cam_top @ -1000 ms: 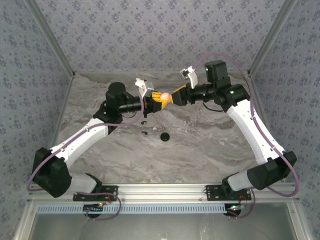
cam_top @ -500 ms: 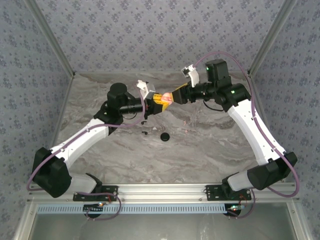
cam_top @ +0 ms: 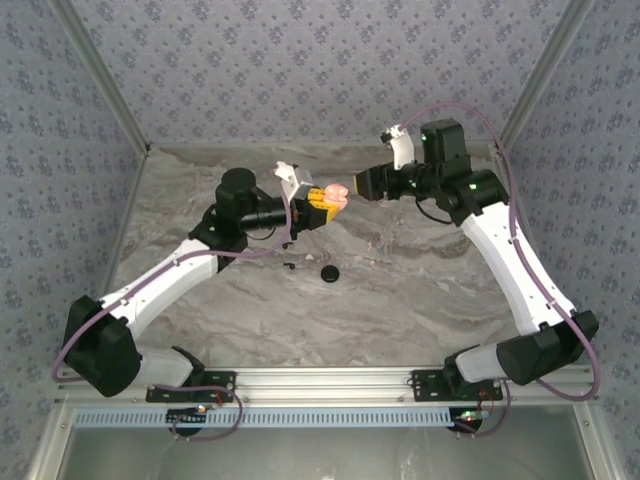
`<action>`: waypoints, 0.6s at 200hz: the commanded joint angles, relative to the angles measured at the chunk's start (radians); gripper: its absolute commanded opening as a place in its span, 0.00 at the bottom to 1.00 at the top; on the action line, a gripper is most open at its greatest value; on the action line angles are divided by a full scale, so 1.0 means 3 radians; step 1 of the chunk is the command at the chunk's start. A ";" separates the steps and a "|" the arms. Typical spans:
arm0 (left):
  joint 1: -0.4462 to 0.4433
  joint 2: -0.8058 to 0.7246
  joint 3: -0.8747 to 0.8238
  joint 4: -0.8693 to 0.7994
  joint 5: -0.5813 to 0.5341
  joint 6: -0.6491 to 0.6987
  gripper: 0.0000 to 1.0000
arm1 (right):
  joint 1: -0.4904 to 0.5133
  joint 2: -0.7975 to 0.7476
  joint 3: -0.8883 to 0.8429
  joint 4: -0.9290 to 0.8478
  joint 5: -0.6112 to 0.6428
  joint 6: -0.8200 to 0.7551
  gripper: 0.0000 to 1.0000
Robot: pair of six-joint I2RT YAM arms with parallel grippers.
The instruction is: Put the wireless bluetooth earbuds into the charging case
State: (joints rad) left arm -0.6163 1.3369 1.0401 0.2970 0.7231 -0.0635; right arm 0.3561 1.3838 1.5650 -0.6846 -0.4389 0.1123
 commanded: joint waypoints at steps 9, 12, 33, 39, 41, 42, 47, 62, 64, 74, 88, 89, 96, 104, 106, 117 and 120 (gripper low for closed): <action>0.0046 -0.0059 -0.0118 0.0255 -0.0130 -0.0215 0.14 | -0.0217 -0.0008 -0.0155 -0.0166 0.0362 0.0179 0.60; 0.0054 -0.0063 -0.0131 0.0269 -0.0133 -0.0231 0.15 | -0.0237 0.0005 -0.0169 -0.0193 0.0376 0.0171 0.60; 0.0065 -0.0119 -0.0221 0.0304 -0.0204 -0.0308 0.15 | -0.0349 0.0112 -0.0345 -0.0325 0.0424 0.0118 0.58; 0.0065 -0.0139 -0.0251 0.0314 -0.0210 -0.0322 0.15 | -0.0381 0.0139 -0.0405 -0.0339 0.0420 0.0111 0.57; 0.0065 -0.0147 -0.0259 0.0320 -0.0210 -0.0324 0.15 | -0.0390 0.0151 -0.0429 -0.0341 0.0415 0.0111 0.57; 0.0063 -0.0154 -0.0262 0.0320 -0.0208 -0.0325 0.15 | -0.0395 0.0154 -0.0435 -0.0344 0.0412 0.0109 0.57; 0.0063 -0.0174 -0.0289 0.0329 -0.0220 -0.0344 0.15 | -0.0413 0.0179 -0.0495 -0.0342 0.0393 0.0102 0.56; 0.0061 -0.0259 -0.0365 0.0350 -0.0236 -0.0366 0.14 | -0.0451 0.0260 -0.0635 -0.0328 0.0371 0.0088 0.53; 0.0060 -0.0269 -0.0375 0.0350 -0.0237 -0.0366 0.14 | -0.0458 0.0268 -0.0653 -0.0323 0.0360 0.0086 0.53; 0.0060 -0.0326 -0.0423 0.0332 -0.0256 -0.0372 0.14 | -0.0471 0.0336 -0.0736 -0.0289 0.0322 0.0081 0.51; 0.0052 -0.0411 -0.0483 0.0287 -0.0287 -0.0366 0.15 | -0.0476 0.0470 -0.0817 -0.0241 0.0242 0.0066 0.47; 0.0053 -0.0419 -0.0487 0.0285 -0.0290 -0.0366 0.15 | -0.0476 0.0483 -0.0821 -0.0235 0.0237 0.0063 0.46; 0.0048 -0.0458 -0.0521 0.0274 -0.0310 -0.0366 0.15 | -0.0472 0.0578 -0.0835 -0.0219 0.0209 0.0064 0.45; 0.0041 -0.0509 -0.0560 0.0264 -0.0317 -0.0360 0.15 | -0.0473 0.0681 -0.0840 -0.0204 0.0186 0.0078 0.43; 0.0039 -0.0516 -0.0570 0.0263 -0.0318 -0.0358 0.14 | -0.0472 0.0709 -0.0840 -0.0197 0.0175 0.0082 0.43; 0.0022 -0.0582 -0.0622 0.0240 -0.0333 -0.0318 0.15 | -0.0457 0.0860 -0.0834 -0.0161 0.0149 0.0100 0.42; 0.0016 -0.0602 -0.0635 0.0233 -0.0340 -0.0307 0.15 | -0.0452 0.0893 -0.0832 -0.0151 0.0146 0.0109 0.42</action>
State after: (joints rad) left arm -0.6018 1.2110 0.8757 0.3450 0.6369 -0.1627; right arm 0.2161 1.5860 1.3224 -0.7361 -0.3592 0.1390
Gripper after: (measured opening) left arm 0.194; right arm 0.422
